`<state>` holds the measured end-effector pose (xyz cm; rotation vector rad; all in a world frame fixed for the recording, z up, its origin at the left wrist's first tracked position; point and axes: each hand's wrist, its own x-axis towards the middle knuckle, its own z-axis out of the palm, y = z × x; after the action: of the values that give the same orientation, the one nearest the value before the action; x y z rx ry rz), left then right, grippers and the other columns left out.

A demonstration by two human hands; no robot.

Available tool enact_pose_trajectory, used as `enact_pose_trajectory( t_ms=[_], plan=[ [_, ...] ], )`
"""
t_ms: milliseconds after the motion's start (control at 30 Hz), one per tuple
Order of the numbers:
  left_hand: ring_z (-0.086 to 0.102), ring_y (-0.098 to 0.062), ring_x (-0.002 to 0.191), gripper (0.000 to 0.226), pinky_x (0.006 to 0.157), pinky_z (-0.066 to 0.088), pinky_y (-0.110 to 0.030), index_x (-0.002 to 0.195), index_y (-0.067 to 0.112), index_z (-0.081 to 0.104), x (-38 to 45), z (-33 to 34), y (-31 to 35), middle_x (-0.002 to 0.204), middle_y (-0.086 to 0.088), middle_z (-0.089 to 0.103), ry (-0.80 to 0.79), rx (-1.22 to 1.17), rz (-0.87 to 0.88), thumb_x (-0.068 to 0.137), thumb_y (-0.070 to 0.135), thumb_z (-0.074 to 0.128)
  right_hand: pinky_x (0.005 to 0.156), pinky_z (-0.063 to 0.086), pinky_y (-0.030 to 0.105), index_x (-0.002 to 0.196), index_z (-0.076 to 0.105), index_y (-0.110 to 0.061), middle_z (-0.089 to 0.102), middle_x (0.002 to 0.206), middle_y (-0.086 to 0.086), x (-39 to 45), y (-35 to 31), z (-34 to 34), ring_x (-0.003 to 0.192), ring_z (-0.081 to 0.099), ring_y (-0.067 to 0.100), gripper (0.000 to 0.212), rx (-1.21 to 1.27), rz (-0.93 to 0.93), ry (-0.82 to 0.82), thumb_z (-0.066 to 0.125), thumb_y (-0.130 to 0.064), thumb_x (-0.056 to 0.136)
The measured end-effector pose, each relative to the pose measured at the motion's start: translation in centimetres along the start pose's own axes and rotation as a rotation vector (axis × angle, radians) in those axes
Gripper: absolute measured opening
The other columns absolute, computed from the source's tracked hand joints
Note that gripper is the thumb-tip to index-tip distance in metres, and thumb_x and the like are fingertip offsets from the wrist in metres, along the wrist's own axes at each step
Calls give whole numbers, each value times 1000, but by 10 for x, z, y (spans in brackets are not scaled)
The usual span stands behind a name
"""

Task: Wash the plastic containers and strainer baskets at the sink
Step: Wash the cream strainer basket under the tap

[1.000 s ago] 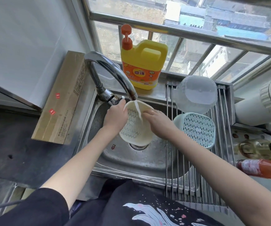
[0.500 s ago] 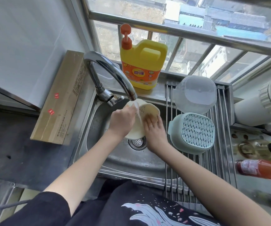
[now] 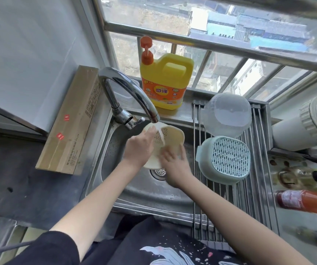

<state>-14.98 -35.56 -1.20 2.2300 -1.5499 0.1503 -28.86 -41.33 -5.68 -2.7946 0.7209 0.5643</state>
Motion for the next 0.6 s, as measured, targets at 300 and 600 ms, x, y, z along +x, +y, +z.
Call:
enact_pose_trajectory(
  t_ms=[300,600],
  plan=[
    [52,-30,31,26,29,37,-25,91,0,61,2,-8,5,50,-10,60,-4,-22,-83,72,6,43,112,21,38,143,31,-8,38,146,15,1,-22,-5,138,29,30,71,377,-34,-108,50,-25,77],
    [53,-35,35,26,32,37,-27,96,-2,57,3,-5,10,47,-14,56,42,-107,-150,78,10,41,115,16,44,144,26,0,31,147,21,-7,-36,-17,139,23,38,66,277,92,-81,52,-12,84]
  ],
)
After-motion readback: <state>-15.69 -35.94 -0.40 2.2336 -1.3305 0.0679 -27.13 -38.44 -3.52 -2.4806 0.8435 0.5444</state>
